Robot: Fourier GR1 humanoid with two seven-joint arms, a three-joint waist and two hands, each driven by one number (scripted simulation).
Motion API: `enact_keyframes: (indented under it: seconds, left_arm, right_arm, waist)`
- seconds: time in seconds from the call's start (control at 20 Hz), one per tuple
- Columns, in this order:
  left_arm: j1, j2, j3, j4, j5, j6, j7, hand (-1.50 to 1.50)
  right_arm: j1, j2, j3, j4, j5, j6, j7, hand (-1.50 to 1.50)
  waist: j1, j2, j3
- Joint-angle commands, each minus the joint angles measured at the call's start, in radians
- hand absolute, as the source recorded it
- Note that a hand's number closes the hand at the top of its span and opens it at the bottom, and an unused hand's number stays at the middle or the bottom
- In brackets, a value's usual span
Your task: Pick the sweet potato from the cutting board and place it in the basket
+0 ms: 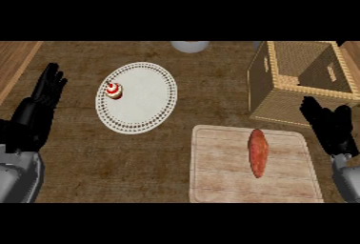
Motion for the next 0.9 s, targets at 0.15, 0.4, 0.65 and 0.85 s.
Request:
enact_keyframes:
  seconds: [0.15,0.4,0.65,0.85]
  left_arm:
    - [-0.037,0.012,-0.037,-0.044,-0.047,-0.066,0.012,0.00]
    - [0.006,-0.037,-0.128,-0.025,-0.057,-0.138,-0.038,0.00]
    - [-0.006,-0.040,-0.109,-0.002,-0.075,-0.145,-0.026,0.00]
    - [0.023,-0.014,-0.092,-0.029,-0.063,-0.160,-0.019,0.00]
  right_arm:
    - [-0.059,-0.012,-0.127,0.029,-0.119,0.147,-0.180,1.50]
    - [-0.021,0.181,0.052,-0.119,-0.072,0.223,-0.452,1.50]
    - [0.056,0.307,0.228,-0.262,0.296,-0.200,-0.317,-1.50]
    - [0.021,0.201,0.229,-0.324,0.491,-0.303,-0.085,-1.50]
  waist:
    - [-0.028,0.021,0.031]
    - [-0.030,0.022,0.031]
    - [-0.042,0.014,0.026]
    - [-0.051,0.007,0.023]
